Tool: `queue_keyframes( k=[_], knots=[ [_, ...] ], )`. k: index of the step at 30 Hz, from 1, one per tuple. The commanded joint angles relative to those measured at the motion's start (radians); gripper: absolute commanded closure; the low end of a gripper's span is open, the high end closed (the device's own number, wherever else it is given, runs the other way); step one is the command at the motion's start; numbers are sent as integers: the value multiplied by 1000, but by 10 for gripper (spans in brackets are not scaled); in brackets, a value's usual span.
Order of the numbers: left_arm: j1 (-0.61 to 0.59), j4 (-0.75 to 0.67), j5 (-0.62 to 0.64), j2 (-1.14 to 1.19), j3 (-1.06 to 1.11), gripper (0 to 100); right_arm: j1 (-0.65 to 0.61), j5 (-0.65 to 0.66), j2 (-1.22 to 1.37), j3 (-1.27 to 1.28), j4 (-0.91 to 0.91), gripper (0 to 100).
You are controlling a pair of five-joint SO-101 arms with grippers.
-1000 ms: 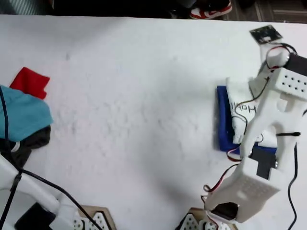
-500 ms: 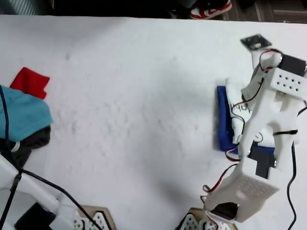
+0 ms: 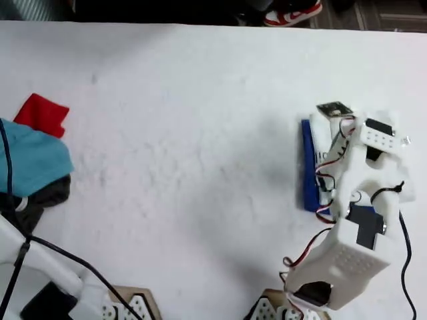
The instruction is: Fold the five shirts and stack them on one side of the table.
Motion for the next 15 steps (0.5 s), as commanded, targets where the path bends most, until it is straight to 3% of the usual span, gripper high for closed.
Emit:
queue_keyframes(
  k=[1, 7, 15],
  knots=[
    [-8, -3, -6, -36, -6, 976, -45, 2, -105, -41, 137, 981],
    [-4, -5, -5, -36, -14, 976, -110, 2, -302, -123, 361, 981],
    [-2, -5, -12, -28, -6, 974, -168, 0, -585, -37, 375, 981]
  ],
)
